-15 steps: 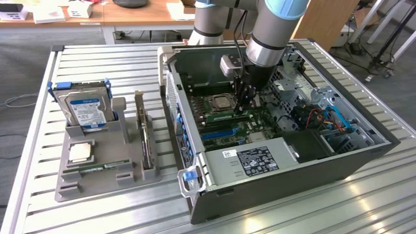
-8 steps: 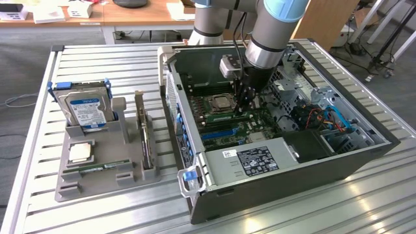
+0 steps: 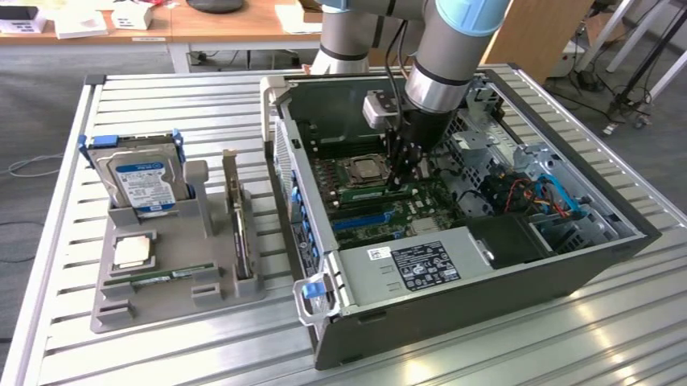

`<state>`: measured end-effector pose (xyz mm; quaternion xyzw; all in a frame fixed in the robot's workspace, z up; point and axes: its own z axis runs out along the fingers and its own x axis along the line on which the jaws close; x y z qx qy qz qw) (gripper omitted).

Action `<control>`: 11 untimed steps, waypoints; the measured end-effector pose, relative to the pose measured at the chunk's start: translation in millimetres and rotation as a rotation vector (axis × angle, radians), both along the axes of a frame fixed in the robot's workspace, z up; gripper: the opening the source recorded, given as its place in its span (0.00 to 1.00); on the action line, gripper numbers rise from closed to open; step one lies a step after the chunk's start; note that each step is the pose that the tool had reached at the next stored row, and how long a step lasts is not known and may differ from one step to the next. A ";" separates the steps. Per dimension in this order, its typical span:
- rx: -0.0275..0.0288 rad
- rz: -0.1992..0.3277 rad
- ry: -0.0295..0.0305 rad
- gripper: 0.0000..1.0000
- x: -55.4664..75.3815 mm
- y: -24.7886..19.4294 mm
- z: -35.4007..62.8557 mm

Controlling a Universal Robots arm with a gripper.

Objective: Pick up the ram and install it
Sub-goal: 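Insert the ram into the slot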

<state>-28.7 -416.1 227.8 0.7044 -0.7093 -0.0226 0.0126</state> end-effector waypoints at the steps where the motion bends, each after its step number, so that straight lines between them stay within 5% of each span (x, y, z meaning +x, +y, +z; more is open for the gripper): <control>1: 0.0000 0.000 0.0000 0.12 0.0 0.0 0.0; 11: -0.0001 0.000 0.0000 0.12 0.0 0.0 4.9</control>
